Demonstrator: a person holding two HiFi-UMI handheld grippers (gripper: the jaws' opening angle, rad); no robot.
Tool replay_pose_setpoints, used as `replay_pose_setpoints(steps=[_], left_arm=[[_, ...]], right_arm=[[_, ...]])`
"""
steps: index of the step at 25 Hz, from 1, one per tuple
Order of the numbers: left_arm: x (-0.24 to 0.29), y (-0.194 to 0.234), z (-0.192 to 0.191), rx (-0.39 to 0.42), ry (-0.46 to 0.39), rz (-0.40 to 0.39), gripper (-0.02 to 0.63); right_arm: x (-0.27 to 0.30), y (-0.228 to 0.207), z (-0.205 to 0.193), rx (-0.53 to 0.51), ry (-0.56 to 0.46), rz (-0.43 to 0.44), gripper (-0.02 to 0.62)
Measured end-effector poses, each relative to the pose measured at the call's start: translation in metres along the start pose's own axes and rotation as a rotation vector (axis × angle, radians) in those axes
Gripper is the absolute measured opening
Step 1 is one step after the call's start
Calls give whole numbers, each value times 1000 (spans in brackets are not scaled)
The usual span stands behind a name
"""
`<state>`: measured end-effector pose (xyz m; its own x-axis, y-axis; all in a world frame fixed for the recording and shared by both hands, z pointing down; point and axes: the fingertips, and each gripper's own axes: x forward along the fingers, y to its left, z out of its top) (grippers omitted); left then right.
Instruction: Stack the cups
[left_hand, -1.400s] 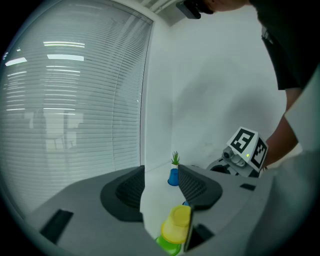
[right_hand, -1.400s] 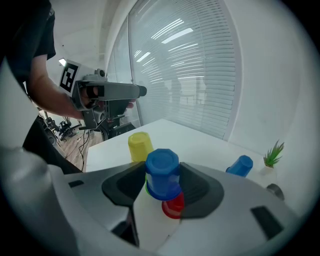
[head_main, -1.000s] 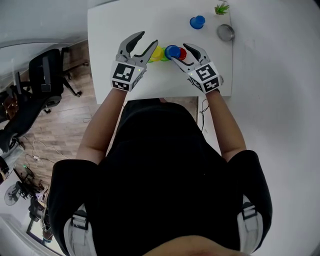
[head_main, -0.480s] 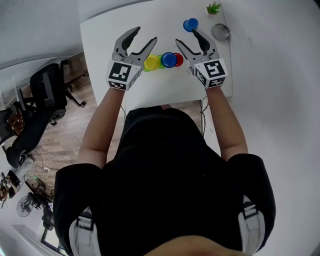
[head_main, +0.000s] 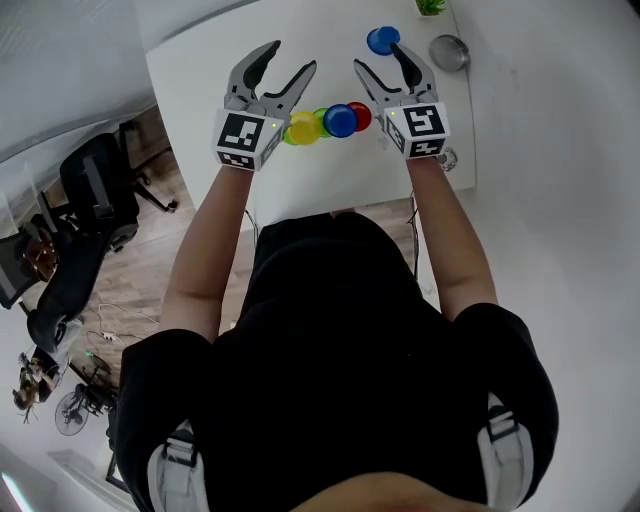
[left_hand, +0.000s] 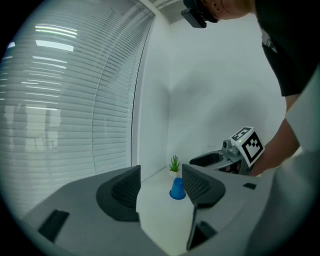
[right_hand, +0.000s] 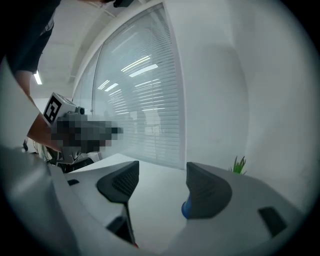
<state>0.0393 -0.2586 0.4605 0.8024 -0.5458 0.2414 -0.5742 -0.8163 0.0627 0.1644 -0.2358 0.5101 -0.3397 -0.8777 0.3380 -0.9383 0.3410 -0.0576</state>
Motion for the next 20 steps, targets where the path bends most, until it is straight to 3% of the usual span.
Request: replay_pose_setpoints(steps=[7, 20], left_arm=[[15, 5, -36, -59, 69, -18, 275], [37, 14, -68, -119, 89, -33, 273]], right_arm=[[23, -30, -32, 7, 39, -119, 307], [55, -81, -91, 3, 137, -279, 305]])
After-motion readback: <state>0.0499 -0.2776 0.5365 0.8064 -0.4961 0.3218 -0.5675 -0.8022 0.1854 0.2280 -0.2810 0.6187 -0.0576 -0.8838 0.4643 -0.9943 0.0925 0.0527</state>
